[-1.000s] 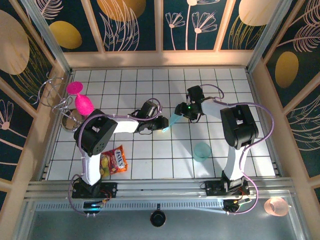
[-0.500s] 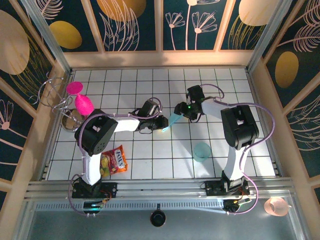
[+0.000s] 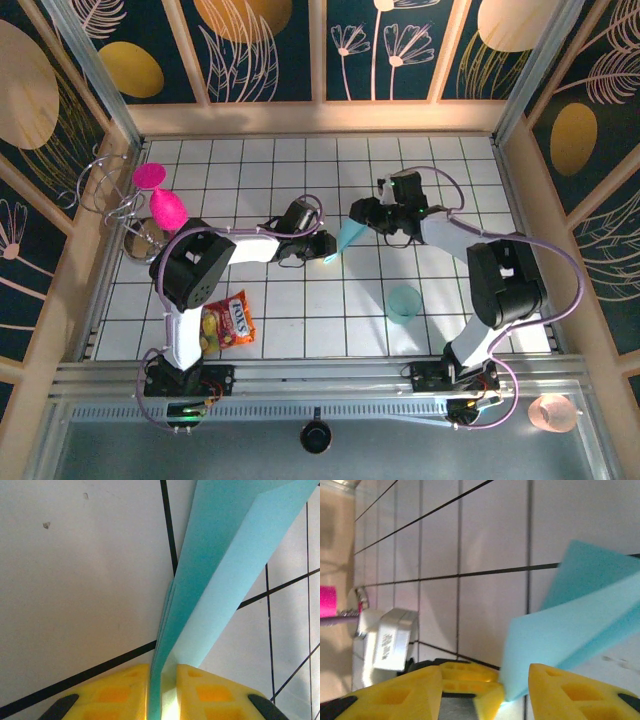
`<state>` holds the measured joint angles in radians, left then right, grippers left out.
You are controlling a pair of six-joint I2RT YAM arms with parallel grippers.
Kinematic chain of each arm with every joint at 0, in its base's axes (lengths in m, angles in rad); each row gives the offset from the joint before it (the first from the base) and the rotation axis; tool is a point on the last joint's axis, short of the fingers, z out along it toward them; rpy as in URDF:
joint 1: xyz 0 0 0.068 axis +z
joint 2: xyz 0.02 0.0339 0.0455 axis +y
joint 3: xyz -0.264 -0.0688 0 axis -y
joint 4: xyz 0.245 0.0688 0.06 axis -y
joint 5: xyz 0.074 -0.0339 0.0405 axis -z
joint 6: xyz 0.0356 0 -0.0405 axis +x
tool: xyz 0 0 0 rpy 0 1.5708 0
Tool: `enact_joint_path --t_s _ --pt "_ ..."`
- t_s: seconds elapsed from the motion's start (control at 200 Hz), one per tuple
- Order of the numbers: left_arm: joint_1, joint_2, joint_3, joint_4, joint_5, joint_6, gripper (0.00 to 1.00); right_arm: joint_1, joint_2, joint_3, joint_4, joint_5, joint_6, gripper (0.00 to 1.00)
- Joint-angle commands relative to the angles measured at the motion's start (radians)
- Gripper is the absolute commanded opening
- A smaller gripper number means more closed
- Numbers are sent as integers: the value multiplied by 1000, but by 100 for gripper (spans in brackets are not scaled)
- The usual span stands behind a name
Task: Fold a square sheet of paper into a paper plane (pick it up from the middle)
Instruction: Fold the wing for the fifth time at the center of the table.
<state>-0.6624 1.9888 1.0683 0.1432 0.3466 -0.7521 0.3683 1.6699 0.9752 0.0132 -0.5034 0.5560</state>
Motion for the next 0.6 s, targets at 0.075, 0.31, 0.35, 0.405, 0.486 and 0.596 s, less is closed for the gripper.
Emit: enact_joint_path --t_s 0.075,0.31,0.35,0.405,0.486,0.596 --pt "-5 80 -13 -68 -66 -1 21 41 93 38 68 -73 10 39" --pt "-5 77 -12 -70 -60 0 21 39 163 49 70 -76 7 32" --pt "-5 77 -11 -71 -59 1 20 41 176 53 64 -76 5 31" --pt "-5 77 -11 -73 -60 2 20 40 189 56 62 -76 4 31" --pt "-6 77 -11 -73 -58 1 19 40 207 64 47 -68 0 30" --pt "-6 75 -11 -73 -55 2 19 40 227 73 27 -50 -7 30"
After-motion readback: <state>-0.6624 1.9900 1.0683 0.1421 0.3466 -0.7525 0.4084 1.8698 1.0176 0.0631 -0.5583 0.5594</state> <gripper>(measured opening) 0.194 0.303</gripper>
